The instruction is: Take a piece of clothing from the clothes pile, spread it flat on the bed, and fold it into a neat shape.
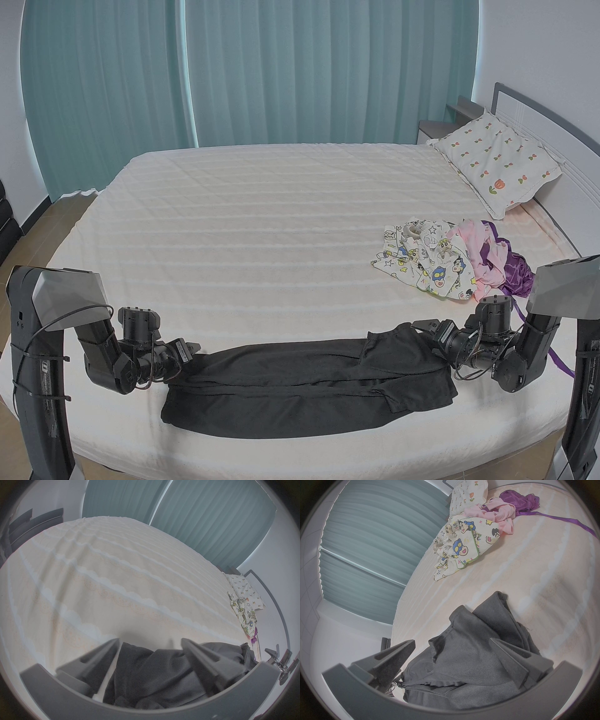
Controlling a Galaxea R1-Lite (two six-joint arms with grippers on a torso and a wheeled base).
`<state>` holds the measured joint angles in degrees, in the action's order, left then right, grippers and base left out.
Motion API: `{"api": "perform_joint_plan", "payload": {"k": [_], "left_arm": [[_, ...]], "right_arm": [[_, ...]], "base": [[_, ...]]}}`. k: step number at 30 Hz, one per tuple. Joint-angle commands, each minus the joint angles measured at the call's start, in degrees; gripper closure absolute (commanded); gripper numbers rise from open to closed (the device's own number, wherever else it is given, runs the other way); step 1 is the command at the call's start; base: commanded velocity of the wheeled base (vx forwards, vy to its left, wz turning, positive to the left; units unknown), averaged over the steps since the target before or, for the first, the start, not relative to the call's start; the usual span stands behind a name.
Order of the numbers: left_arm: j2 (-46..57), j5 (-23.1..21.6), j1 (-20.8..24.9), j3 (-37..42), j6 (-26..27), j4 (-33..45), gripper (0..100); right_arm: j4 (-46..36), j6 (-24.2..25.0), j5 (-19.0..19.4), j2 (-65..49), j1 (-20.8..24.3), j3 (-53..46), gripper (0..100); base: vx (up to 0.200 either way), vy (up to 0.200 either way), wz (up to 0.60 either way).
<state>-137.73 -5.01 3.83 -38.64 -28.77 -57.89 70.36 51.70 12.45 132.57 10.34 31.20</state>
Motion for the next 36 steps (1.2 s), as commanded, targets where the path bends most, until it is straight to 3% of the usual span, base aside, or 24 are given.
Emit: {"api": "perform_joint_plan", "payload": {"k": [1,13,18,26,27,36], "left_arm": [[-0.52,0.09,-0.05,-0.99,-0.15,0.06,100],[-0.08,5.45,-1.72,-2.58,-1.2,-0.29,100],[-0.52,6.24,-1.89,-2.49,-4.19,-3.89,100],[-2.37,6.24,-2.16,-3.28,-4.45,-4.16,100],[-2.72,6.24,-2.25,-3.37,-4.36,-4.07,0],[-2.46,6.15,-3.74,-3.72,-4.63,-4.16,0]], "right_arm": [[0.04,-0.02,0.12,0.14,0.03,0.01,0],[0.04,-0.11,0.03,0.14,0.03,-0.08,0],[0.04,-0.2,0.03,0.23,0.03,0.01,0],[0.04,-0.2,0.03,0.32,0.12,-0.08,0],[0.04,-0.2,0.03,0.58,0.03,0.01,0],[3.02,-0.37,-0.23,1.81,0.12,-0.79,0]], "base": [[0.0,0.0,0.0],[0.0,0.0,0.0],[0.0,0.0,0.0],[0.0,0.0,0.0],[0.0,0.0,0.0],[0.0,0.0,0.0]]}}
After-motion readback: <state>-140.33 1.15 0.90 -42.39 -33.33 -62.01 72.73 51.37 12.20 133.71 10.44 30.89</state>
